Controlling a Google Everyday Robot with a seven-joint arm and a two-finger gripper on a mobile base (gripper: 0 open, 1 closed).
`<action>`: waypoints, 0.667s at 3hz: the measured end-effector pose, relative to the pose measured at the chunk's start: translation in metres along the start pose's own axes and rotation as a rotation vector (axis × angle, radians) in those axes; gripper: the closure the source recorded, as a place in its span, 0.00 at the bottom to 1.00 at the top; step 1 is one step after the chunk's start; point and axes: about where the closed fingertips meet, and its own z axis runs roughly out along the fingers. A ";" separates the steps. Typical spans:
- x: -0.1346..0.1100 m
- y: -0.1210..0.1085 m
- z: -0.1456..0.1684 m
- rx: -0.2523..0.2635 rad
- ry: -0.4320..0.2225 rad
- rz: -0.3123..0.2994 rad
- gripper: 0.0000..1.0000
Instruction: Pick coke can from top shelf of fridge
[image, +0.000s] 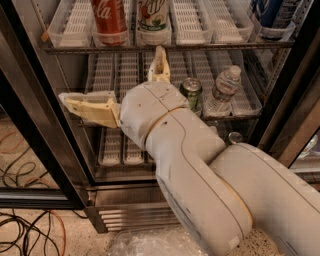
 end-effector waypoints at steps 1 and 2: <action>-0.003 0.003 0.001 -0.005 -0.009 -0.024 0.00; -0.005 0.001 0.007 -0.011 -0.004 -0.042 0.00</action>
Offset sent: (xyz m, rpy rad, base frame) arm 0.0344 0.0075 0.0015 -0.0015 0.0019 -0.0069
